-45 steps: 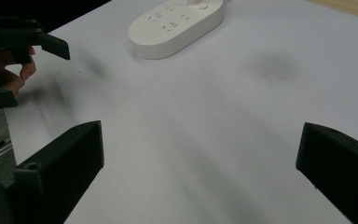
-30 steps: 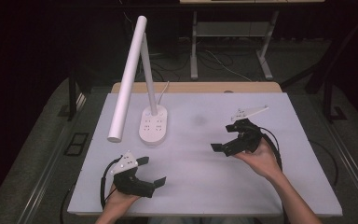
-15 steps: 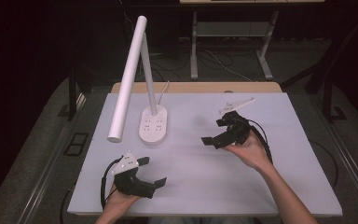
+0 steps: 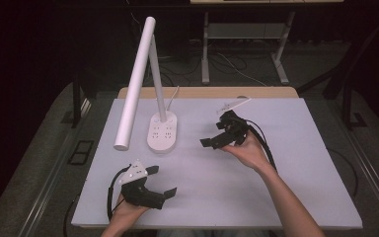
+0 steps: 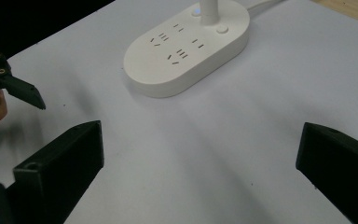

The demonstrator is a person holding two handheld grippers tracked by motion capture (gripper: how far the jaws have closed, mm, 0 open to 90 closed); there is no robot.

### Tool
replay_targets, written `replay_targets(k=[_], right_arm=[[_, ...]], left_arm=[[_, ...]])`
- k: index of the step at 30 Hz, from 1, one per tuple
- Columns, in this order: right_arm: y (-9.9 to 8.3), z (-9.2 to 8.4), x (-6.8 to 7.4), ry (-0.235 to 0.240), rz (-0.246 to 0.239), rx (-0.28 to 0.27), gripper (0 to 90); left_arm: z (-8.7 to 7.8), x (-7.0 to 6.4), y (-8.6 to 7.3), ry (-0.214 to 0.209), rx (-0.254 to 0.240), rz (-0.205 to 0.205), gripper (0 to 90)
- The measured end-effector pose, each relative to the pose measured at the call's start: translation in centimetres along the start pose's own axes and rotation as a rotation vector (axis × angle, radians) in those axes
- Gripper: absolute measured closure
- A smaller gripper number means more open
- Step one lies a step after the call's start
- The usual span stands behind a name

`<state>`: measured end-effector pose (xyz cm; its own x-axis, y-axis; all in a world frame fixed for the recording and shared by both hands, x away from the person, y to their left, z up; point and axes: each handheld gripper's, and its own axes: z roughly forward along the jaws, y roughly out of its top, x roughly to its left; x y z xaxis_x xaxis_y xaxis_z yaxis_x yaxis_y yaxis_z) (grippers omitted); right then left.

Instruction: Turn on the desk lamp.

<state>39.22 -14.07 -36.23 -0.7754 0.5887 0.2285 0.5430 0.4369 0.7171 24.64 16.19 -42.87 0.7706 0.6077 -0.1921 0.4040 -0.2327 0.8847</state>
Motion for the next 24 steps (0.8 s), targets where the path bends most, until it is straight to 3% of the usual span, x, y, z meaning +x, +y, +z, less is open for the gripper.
replay_targets(k=[24], right_arm=[[3.5, 4.4, -1.5, -0.002, 0.036, 0.01, 0.6]], left_arm=[[0.0, 0.0, 0.0, -0.011, -0.004, 0.001, 0.0]])
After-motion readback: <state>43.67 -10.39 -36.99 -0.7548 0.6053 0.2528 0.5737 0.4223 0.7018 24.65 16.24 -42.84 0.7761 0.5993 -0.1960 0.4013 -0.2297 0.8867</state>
